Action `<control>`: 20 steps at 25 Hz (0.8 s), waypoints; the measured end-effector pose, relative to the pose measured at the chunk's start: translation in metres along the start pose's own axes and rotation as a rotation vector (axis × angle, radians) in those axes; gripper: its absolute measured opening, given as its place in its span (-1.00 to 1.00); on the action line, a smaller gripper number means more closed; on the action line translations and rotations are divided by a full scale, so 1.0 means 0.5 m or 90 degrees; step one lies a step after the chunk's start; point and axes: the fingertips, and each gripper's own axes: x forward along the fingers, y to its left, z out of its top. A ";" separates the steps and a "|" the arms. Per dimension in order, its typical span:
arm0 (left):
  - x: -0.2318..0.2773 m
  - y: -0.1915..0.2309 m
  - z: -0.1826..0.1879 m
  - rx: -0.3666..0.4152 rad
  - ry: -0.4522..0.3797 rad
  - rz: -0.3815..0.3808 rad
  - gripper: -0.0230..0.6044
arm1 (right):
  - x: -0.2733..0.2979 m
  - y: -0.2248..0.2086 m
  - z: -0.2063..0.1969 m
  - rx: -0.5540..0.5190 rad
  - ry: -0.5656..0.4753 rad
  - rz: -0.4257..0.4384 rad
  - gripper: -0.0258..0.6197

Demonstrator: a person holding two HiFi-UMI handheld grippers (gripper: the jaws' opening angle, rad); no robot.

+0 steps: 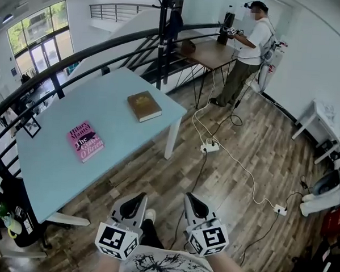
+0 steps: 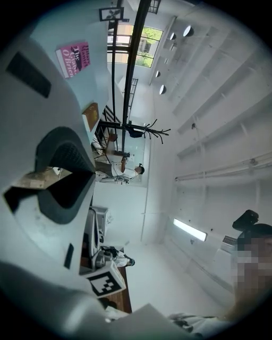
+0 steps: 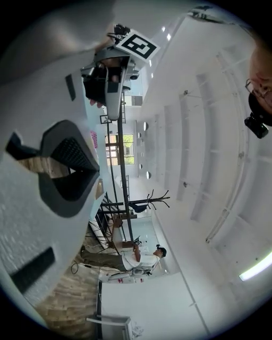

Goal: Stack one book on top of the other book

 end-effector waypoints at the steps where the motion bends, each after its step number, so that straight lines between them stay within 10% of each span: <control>1: 0.027 0.035 0.012 0.001 -0.002 -0.002 -0.90 | 0.043 -0.008 0.011 0.000 0.001 -0.001 -0.94; 20: 0.338 0.511 0.113 0.014 0.004 0.035 -0.89 | 0.633 -0.095 0.112 0.005 0.011 0.021 -0.94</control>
